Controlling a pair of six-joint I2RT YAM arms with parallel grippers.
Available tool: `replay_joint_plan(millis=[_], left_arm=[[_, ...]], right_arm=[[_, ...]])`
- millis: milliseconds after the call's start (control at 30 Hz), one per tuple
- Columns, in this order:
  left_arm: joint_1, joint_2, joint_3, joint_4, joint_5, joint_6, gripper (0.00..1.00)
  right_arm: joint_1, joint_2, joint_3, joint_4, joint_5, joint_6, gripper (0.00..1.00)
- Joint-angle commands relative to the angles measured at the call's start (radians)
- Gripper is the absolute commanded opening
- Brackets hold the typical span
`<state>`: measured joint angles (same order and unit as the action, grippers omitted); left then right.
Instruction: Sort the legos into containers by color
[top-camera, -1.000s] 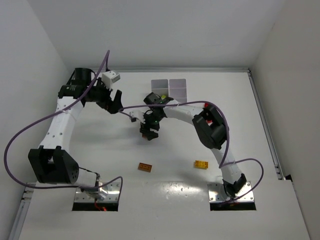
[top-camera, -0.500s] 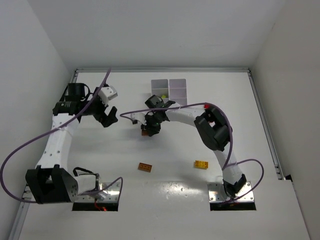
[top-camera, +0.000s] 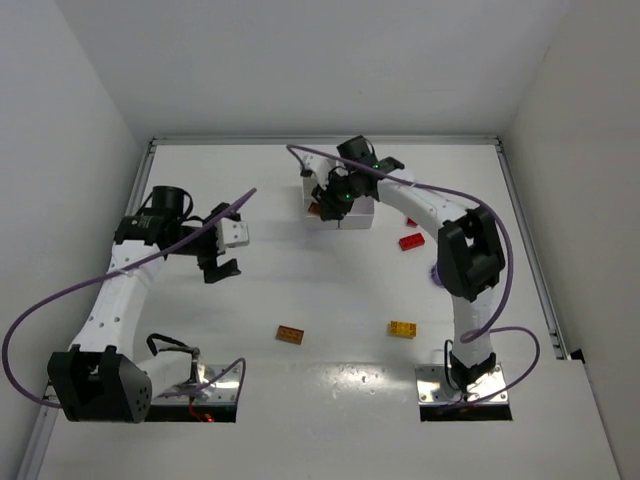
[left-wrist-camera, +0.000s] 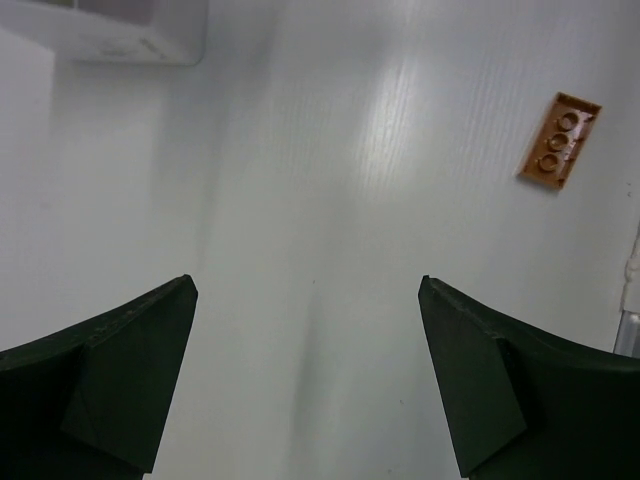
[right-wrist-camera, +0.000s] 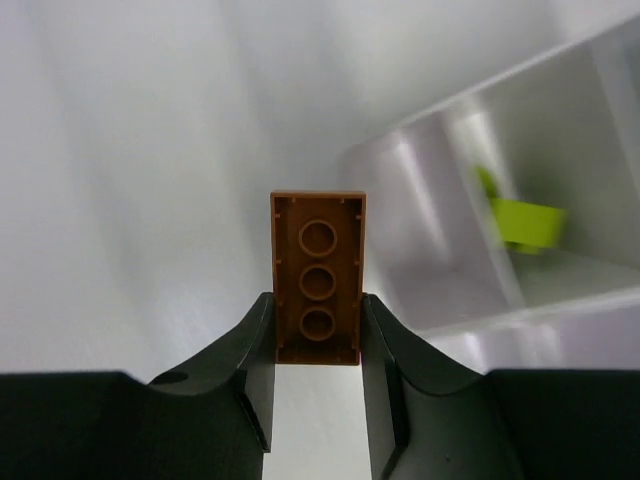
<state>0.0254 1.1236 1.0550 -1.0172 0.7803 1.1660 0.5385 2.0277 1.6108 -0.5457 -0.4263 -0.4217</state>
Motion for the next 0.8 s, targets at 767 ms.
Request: replay_joint_plan(millis=[767], left_arm=[[-0.371, 0.295, -0.018, 0.207, -0.016, -0.163, 1.00]], right_arm=[[-0.014, 0.147, 0.212, -0.071, 0.087, -0.121, 0.10]])
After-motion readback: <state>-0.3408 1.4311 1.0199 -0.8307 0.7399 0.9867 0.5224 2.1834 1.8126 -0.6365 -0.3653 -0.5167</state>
